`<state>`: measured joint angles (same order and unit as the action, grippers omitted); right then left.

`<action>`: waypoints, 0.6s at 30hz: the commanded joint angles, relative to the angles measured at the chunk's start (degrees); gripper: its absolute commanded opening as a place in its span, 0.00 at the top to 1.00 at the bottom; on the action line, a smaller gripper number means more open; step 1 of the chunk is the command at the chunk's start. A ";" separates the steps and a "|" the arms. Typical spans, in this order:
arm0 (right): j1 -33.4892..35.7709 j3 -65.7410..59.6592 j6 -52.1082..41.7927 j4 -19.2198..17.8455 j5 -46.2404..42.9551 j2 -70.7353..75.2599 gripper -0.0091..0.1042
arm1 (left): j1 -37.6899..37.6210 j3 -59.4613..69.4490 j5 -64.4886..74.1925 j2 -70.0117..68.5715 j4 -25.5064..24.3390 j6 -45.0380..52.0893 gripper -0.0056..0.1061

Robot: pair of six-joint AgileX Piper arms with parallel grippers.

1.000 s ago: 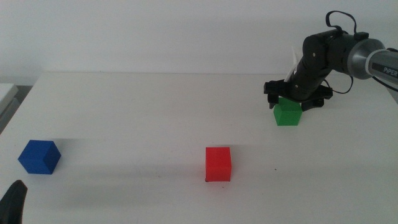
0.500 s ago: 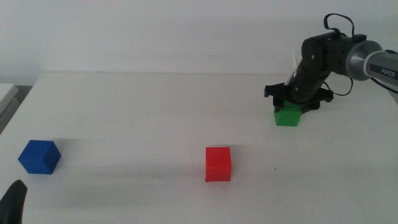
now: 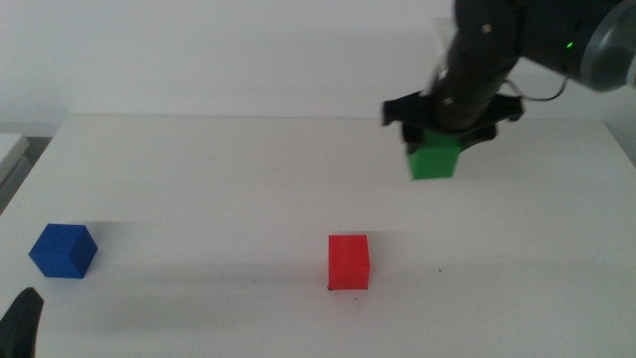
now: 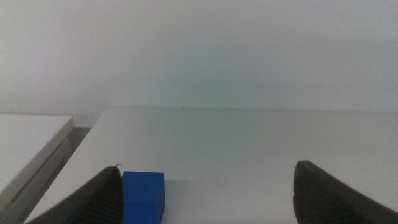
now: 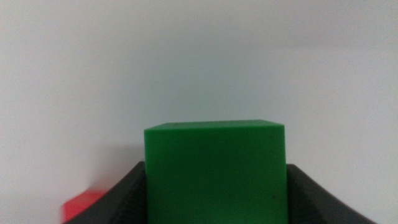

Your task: Stack red cubes first, then green, then blue cubes in a specific spot.

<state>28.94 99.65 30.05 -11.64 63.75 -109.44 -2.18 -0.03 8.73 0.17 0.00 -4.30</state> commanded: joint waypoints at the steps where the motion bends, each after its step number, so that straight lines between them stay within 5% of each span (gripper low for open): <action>1: 3.91 -1.47 3.54 -0.72 1.53 1.29 0.81 | -0.17 0.03 -0.61 -0.17 0.00 -0.08 0.11; 18: 16.12 -9.43 19.39 -2.90 -8.09 -1.44 0.81 | -0.17 0.03 -0.61 -0.17 0.00 -0.08 0.11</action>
<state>44.66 90.50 48.17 -13.35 56.06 -110.76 -2.18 -0.03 8.70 0.17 0.00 -4.30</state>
